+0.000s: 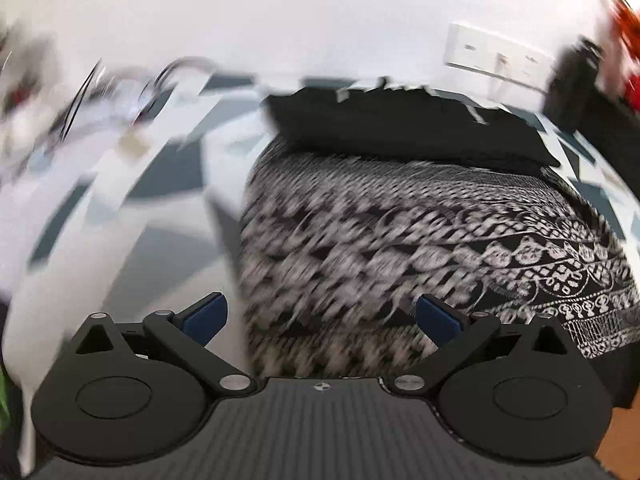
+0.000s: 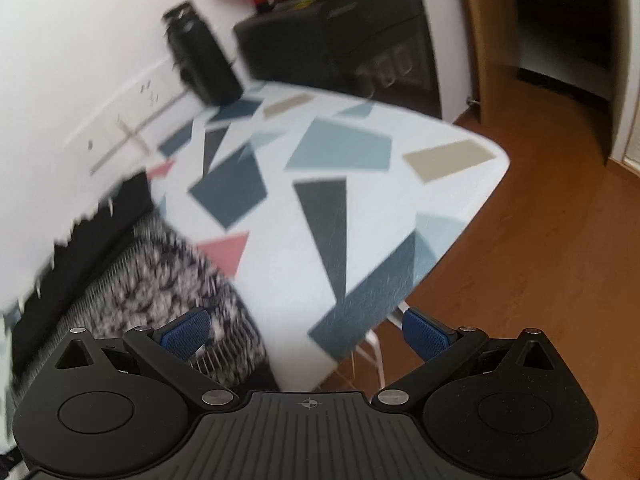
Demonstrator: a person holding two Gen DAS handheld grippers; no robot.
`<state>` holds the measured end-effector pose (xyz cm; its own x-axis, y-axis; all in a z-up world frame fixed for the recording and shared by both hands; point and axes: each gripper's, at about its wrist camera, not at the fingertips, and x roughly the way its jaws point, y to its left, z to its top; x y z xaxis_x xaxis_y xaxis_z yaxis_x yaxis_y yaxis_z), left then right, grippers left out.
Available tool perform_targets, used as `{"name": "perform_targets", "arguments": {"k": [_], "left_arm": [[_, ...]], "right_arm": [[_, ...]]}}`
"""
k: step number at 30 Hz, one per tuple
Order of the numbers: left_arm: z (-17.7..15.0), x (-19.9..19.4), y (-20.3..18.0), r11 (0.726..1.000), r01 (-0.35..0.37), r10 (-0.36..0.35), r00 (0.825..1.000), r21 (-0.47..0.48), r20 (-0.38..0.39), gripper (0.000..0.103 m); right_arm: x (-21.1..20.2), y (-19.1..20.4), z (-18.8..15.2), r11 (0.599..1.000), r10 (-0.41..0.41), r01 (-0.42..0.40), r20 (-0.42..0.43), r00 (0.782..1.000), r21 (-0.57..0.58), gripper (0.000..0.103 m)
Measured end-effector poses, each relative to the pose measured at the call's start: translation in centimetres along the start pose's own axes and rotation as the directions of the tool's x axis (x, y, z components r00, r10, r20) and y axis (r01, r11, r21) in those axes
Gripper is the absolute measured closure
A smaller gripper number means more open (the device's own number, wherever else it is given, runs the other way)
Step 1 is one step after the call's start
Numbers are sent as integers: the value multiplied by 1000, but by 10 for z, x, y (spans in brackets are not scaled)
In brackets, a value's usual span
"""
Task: Fold clothes
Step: 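Move both open grippers back over the folded sweater, then lower both grippers to the sweater hem and close them on it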
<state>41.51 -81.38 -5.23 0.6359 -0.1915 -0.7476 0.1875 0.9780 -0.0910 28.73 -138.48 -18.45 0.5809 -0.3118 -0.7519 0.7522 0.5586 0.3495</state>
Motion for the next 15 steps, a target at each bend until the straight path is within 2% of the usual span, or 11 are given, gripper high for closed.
{"name": "perform_targets", "arguments": {"k": [1, 4, 7, 10, 13, 15], "left_arm": [[-7, -2, 12, 999, -9, 9, 1000, -49, -6, 1], [-24, -11, 37, 992, -36, 33, 999, -118, -26, 1], [-40, -25, 49, 993, -62, 62, 998, -99, -7, 1], [-51, -35, 58, 991, -69, 71, 997, -116, 15, 1], [-55, -33, 63, 990, -48, 48, 999, -132, -5, 1], [-56, -30, 58, 992, -31, 29, 999, -126, -15, 1]], "right_arm": [[2, 3, -2, 1000, -3, 3, -5, 1000, -17, 1], [11, 9, -7, 1000, -2, 1, -13, 1000, -26, 1], [26, 24, -8, 999, -37, 35, -62, 997, -33, 1], [34, 53, -14, 992, -4, -6, -75, 997, -128, 1], [36, 78, -22, 973, 41, -61, -95, 995, -224, 1], [38, 84, -25, 966, 55, -82, -113, 992, -246, 1]]}}
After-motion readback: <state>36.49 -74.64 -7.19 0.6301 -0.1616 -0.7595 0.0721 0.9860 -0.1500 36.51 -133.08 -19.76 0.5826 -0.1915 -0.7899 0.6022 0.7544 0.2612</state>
